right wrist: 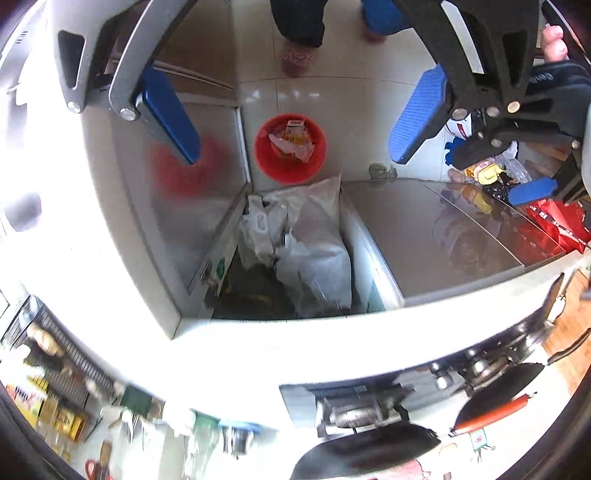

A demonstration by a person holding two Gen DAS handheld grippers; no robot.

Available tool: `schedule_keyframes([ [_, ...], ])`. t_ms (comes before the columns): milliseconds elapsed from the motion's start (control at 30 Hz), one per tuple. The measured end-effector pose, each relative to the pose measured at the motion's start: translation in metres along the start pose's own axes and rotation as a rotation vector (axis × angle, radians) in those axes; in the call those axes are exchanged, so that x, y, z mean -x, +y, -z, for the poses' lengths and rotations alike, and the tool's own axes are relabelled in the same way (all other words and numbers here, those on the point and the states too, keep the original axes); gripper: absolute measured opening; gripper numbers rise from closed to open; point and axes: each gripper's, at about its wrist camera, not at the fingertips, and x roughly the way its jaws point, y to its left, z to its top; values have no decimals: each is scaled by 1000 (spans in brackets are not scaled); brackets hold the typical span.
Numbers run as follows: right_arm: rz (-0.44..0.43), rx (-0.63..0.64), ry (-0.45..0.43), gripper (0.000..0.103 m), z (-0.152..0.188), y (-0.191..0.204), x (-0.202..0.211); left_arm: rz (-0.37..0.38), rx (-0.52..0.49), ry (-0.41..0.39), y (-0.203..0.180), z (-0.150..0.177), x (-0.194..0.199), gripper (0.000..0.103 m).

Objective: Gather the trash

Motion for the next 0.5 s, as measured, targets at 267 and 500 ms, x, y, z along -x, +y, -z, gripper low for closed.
schedule_keyframes([
  [267,88,-117,-101,102,8,14,68,35,-124,-175,12,1,87,87],
  [500,219,-243,-265,102,31,46,160,160,-201,-295,35,24,170,87],
])
